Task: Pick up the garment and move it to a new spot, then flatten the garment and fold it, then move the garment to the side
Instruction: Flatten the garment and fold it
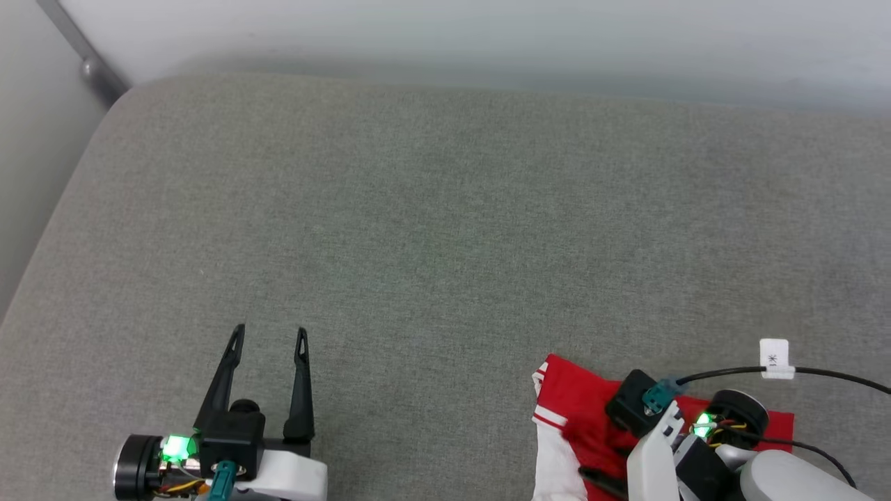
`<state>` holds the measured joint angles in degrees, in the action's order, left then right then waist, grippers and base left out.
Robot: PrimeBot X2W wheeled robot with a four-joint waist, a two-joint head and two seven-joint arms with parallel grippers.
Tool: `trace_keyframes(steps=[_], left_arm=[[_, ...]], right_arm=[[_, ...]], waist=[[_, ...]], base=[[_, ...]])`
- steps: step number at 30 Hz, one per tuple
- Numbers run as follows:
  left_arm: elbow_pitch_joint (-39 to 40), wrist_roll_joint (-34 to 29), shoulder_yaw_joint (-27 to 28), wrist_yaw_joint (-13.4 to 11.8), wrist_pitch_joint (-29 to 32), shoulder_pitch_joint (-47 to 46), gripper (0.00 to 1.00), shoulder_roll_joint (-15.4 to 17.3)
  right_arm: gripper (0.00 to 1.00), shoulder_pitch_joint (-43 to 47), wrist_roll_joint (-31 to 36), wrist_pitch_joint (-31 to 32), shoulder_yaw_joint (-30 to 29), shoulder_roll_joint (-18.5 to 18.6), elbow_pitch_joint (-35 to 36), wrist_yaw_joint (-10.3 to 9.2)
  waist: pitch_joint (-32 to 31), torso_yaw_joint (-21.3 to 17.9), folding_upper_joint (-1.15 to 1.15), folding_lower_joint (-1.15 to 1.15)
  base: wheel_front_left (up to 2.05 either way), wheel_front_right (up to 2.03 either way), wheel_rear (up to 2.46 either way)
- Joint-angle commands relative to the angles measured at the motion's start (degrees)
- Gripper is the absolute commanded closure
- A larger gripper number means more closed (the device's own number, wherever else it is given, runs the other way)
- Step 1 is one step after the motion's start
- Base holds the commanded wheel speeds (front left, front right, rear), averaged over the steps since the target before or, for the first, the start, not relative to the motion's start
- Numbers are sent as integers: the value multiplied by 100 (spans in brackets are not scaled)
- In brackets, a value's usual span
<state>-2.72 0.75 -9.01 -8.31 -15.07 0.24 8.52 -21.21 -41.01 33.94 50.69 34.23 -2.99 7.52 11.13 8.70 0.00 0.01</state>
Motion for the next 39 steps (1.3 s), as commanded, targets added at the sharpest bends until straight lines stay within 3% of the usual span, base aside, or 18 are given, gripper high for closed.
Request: trace_keyframes(steps=[1, 7, 10, 14, 20, 24, 30, 39], left_arm=[[-24, 4, 9, -5, -11, 75, 0, 0], [-61, 11, 41, 1, -11, 282, 0, 10], [-49, 18, 60, -10, -11, 397, 0, -1], [-11, 34, 86, -11, -11, 529, 0, -25], [6, 22, 66, 25, -11, 619, 0, -70], [12, 32, 82, 49, -11, 670, 0, -91], [104, 123, 154, 69, -11, 822, 0, -145], [280, 150, 242, 143, -11, 1038, 0, -270]], right_arm=[[0, -48, 6, -154, 7, 43, -27, -7], [0, 133, 248, -1060, -635, 304, 512, -6], [0, 329, 498, -1497, -1277, 432, 741, -6], [0, 718, 965, -2206, -2383, 252, 697, -6], [0, 1398, 1882, -3371, -3929, -471, 284, -6], [0, 1856, 2418, -4112, -4531, -1034, 117, -6], [0, 2462, 2901, -4760, -5097, -1843, 103, -6], [0, 3225, 3159, -4913, -5582, -2791, 450, -6]], waist=[[-114, -55, 0, -1], [-525, -302, 0, -1], [-672, -475, 0, -1], [-795, -691, 0, -1], [-912, -876, 0, -1], [-1009, -932, 0, -1], [-1127, -933, 0, -1], [-1249, -817, 0, -1]], base=[[0, 0, 0], [0, 0, 0], [0, 0, 0], [0, 0, 0], [0, 0, 0], [0, 0, 0], [0, 0, 0], [0, 0, 0]])
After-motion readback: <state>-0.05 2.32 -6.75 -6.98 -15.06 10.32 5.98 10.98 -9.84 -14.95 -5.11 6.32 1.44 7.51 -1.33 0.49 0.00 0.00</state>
